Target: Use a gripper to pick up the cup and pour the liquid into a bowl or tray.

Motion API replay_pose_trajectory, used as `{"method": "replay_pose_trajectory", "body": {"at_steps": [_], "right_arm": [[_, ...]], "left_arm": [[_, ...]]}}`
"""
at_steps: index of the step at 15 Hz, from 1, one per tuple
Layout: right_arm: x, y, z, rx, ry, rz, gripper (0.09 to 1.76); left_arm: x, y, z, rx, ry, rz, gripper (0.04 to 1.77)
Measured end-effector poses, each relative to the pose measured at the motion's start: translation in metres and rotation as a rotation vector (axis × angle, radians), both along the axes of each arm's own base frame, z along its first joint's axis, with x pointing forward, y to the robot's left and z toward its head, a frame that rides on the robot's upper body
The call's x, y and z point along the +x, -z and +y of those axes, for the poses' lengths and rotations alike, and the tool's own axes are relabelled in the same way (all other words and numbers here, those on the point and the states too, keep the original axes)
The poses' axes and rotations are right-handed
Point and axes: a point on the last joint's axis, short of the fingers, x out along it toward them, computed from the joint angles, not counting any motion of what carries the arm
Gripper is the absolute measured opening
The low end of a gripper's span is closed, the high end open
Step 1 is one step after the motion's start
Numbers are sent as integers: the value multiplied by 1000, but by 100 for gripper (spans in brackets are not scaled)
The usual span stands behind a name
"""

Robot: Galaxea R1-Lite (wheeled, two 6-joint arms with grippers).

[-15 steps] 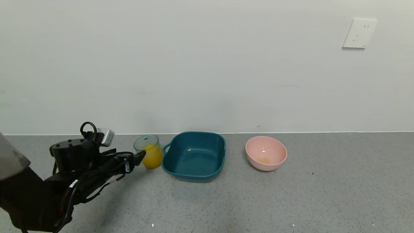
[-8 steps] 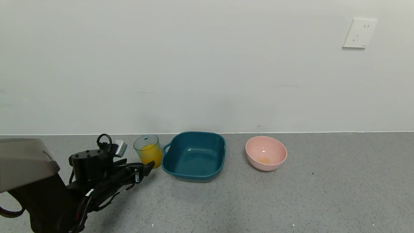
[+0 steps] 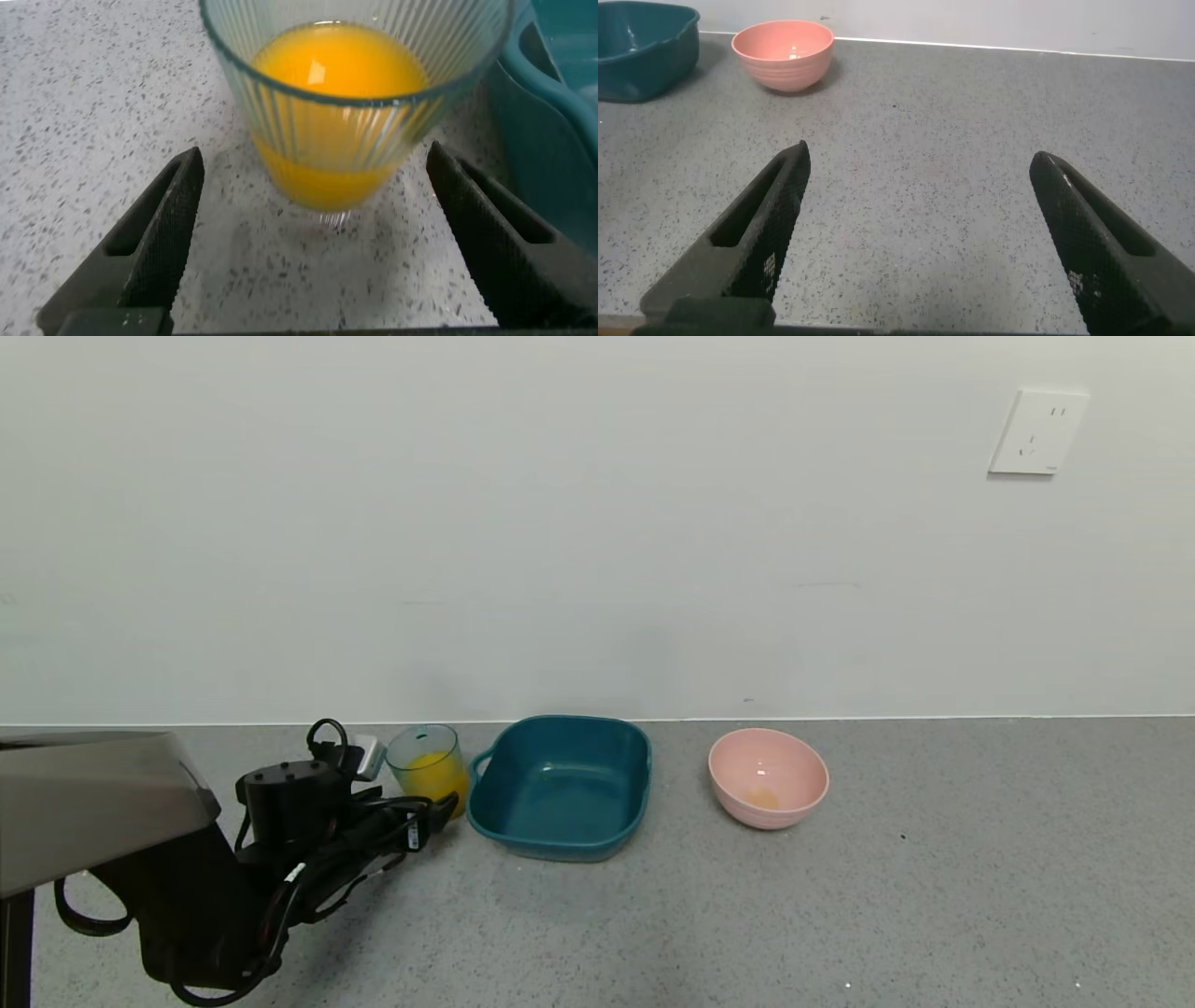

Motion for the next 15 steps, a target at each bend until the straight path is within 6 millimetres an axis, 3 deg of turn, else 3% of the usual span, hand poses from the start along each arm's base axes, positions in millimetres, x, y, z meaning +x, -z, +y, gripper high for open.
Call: {"method": "replay_pose_trajectory", "body": {"at_steps": [6, 15], "right_arm": [[0, 0, 0, 0, 0, 0, 171], [0, 0, 0, 0, 0, 0, 171]], "left_arm": [[21, -2, -6, -1, 12, -14, 172], [32, 1, -7, 1, 7, -32, 172]]}}
